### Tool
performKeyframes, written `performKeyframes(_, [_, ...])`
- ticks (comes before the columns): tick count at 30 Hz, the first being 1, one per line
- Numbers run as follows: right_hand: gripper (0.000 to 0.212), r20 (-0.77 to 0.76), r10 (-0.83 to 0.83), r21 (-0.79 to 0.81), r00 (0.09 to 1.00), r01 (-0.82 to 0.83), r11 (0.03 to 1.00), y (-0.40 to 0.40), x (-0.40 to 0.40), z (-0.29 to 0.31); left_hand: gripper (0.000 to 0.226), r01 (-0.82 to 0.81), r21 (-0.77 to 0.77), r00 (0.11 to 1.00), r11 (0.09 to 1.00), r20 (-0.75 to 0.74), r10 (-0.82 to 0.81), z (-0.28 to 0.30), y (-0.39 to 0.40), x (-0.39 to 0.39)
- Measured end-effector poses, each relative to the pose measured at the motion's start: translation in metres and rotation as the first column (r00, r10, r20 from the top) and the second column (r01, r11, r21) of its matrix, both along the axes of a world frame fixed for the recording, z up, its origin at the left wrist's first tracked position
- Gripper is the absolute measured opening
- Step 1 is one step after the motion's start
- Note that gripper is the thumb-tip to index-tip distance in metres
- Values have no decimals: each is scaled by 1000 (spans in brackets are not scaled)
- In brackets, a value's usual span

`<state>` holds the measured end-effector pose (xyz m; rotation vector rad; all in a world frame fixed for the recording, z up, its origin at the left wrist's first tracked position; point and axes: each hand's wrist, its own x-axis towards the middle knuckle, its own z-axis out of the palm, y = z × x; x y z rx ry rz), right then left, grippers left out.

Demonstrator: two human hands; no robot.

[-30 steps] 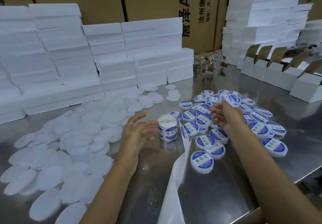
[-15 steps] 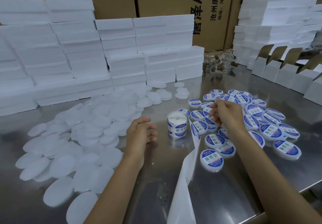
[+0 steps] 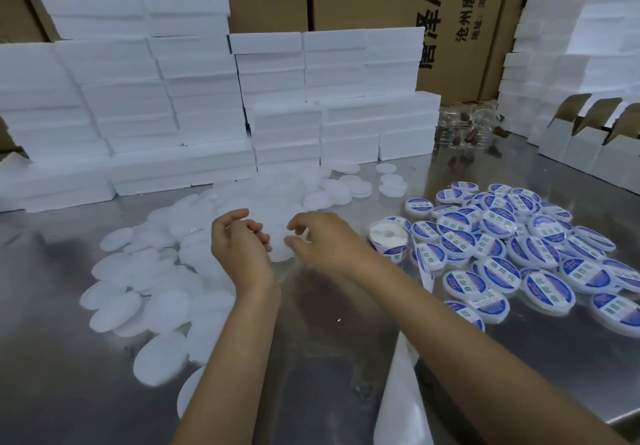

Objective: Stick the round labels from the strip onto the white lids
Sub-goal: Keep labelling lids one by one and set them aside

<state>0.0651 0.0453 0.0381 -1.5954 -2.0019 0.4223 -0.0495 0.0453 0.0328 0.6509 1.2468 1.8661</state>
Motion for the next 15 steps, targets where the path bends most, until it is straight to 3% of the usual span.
performKeyframes(4, [52,27,-80,-28,996,80,996,16,-20,-18,37,-38,-30,997,999,65,40,2,6,-17])
performKeyframes(12, [27,-141,-130,4,981,131,991,23,-26,-29,38,-33,-66,994,997,99,40,5,7,-22])
performKeyframes(15, [23,-87,-99,78,991,106,991,17,-21,-28,37,-14,-63,995,998,102,21,6,7,-22])
